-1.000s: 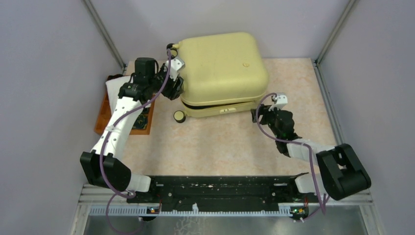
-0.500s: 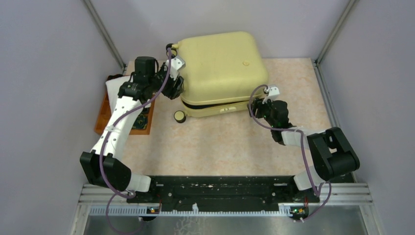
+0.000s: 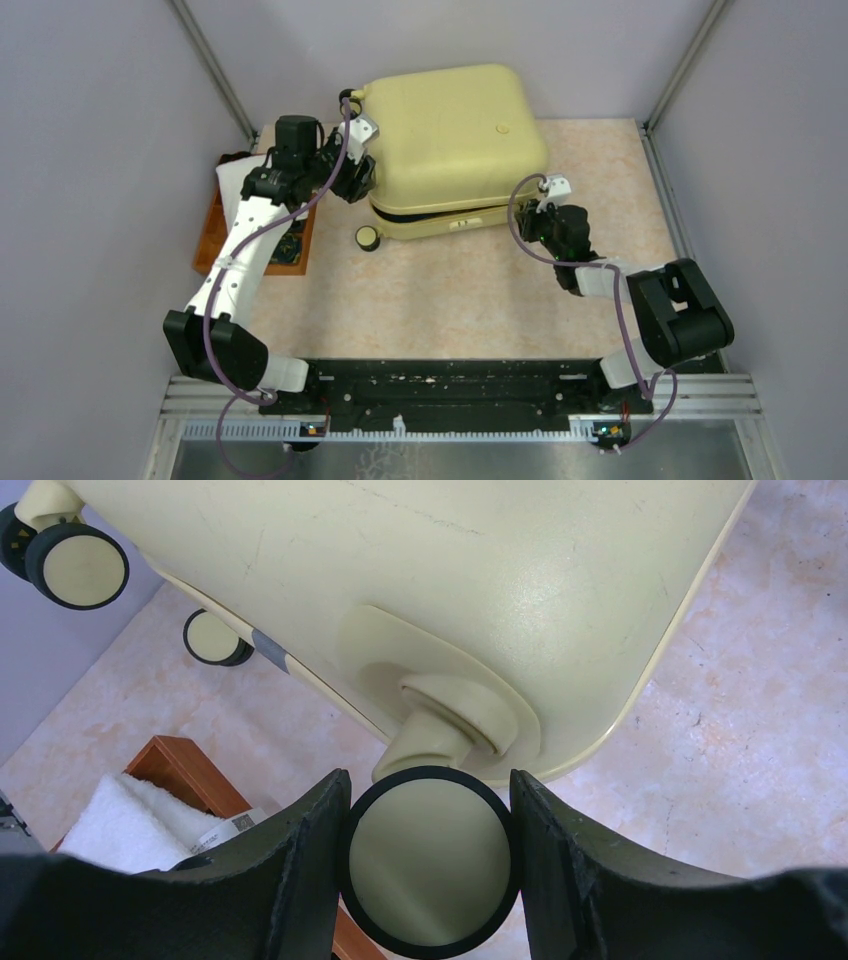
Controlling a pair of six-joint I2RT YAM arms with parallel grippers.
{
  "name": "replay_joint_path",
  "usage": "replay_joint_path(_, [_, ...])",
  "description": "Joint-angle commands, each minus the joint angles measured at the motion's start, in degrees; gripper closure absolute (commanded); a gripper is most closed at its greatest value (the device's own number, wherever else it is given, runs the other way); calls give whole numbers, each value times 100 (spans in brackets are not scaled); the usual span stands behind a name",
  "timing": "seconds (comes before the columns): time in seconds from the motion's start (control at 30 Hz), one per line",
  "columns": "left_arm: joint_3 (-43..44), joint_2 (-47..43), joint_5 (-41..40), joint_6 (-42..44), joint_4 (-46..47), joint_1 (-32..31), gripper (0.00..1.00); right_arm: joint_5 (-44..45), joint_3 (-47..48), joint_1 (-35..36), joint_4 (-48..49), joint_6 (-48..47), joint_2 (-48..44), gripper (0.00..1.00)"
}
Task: Pack the luggage
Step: Zip the luggage at the center of the board.
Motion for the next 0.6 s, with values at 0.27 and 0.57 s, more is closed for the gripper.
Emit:
replay_joint_path(0.27, [64,-450,169,120,847,-54,100,-355,259,24,615,93,-348,75])
replay_joint_path(0.57, [60,-440,174,133,854,-54,100,-483,424,-121,407,175,-563,87])
